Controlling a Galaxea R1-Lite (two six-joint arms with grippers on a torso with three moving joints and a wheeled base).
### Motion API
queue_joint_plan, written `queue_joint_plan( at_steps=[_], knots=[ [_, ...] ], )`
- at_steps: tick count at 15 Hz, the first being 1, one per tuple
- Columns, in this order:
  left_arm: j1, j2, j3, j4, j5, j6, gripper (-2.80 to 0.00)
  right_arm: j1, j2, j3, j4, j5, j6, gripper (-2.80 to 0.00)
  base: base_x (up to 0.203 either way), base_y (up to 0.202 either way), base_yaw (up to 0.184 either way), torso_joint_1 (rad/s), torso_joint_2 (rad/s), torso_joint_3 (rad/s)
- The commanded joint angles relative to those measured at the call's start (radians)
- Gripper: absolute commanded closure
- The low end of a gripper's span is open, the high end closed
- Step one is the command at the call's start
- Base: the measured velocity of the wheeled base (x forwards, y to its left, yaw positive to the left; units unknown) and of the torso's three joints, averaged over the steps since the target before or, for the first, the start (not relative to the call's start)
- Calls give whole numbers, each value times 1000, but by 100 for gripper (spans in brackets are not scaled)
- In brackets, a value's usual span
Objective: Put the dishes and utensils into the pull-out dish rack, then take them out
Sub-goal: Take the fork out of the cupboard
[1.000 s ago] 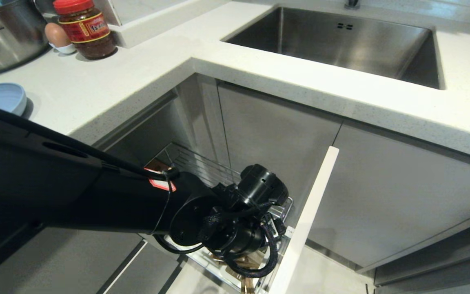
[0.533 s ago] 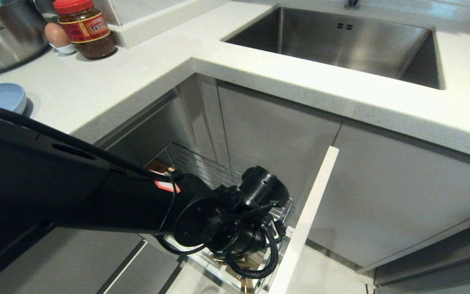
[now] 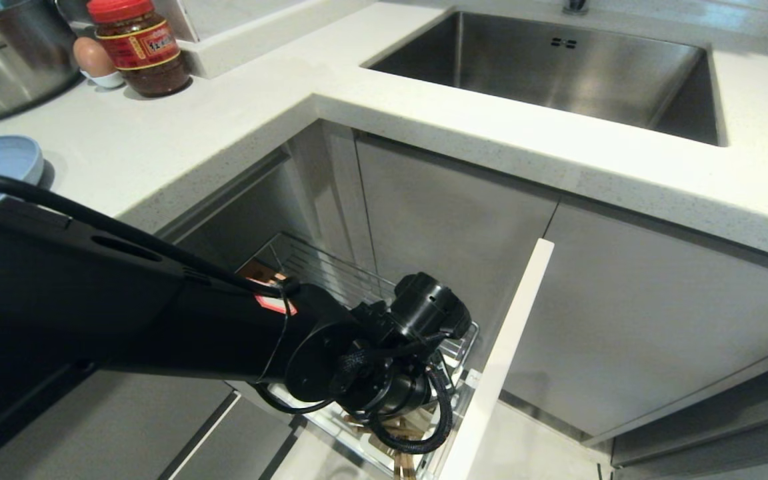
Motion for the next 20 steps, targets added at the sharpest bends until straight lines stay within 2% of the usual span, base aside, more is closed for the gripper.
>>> queue_joint_plan(
  at_steps=[1, 11, 12, 20],
  knots=[
    [0, 2, 0, 1, 2, -6, 0, 0, -4, 0, -1, 0, 1, 0, 0, 0, 0, 0, 0, 0],
    [-2, -17, -3, 9, 6, -5, 0, 0, -4, 0, -1, 0, 1, 0, 0, 0, 0, 0, 0, 0],
    [-5, -20, -1, 10, 6, -3, -280, 0, -4, 0, -1, 0, 1, 0, 0, 0, 0, 0, 0, 0],
    [-26, -7, 4, 23, -2, -8, -280, 0, -4, 0, -1, 0, 1, 0, 0, 0, 0, 0, 0, 0]
  ],
)
